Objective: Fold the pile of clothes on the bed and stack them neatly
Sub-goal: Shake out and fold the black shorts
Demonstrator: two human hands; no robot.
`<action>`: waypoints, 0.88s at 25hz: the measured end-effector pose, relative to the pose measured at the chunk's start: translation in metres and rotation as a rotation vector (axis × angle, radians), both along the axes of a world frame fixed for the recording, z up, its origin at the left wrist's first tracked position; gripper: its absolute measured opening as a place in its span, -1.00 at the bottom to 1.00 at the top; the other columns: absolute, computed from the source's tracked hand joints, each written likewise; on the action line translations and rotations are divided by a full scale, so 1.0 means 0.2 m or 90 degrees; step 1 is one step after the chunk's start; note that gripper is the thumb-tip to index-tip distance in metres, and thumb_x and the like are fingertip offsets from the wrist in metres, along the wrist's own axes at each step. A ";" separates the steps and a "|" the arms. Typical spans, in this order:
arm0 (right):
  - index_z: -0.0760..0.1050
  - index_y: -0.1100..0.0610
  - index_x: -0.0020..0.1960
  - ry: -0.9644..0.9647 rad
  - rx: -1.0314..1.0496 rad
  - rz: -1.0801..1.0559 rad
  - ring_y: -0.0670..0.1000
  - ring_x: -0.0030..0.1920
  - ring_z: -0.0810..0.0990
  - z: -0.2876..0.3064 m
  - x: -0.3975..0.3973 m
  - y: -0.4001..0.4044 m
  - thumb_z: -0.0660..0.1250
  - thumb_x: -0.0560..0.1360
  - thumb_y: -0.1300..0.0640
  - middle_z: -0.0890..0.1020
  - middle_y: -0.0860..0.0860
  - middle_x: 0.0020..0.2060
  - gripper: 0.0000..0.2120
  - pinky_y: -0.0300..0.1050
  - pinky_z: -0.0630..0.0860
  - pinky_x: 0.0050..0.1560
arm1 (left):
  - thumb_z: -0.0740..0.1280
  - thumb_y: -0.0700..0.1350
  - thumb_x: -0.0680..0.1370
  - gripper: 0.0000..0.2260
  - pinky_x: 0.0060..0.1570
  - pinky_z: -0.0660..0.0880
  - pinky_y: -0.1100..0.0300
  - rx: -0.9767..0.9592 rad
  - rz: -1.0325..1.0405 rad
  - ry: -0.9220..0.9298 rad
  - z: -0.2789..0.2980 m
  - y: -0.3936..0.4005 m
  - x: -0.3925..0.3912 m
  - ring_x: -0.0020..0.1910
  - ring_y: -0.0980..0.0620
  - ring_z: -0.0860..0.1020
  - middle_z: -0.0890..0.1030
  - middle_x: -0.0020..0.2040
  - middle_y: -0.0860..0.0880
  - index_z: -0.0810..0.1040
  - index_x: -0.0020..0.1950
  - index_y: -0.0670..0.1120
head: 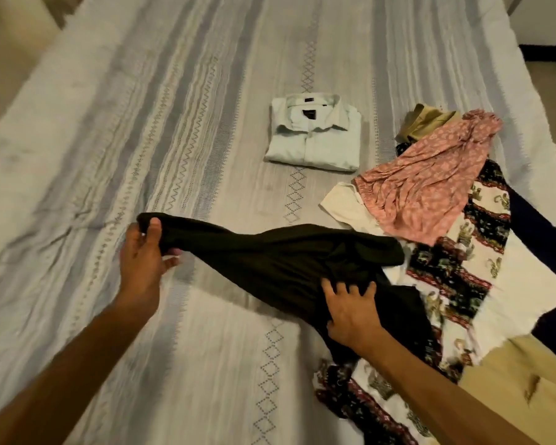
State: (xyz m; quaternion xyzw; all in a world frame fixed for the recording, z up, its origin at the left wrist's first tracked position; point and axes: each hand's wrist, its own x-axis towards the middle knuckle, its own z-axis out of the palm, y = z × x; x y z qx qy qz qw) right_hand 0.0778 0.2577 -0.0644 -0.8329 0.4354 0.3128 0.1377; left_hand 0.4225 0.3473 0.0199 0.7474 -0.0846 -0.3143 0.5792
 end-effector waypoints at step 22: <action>0.24 0.00 0.52 -0.326 0.389 -0.441 0.16 0.34 0.54 -0.11 1.19 0.78 0.48 0.42 -0.25 0.52 0.02 0.33 -0.20 0.19 0.53 0.30 | 0.36 0.18 0.64 -0.59 0.20 0.57 0.21 0.089 -0.139 0.285 -0.46 1.11 -0.20 0.18 0.20 0.61 0.59 0.29 0.09 0.36 0.46 0.30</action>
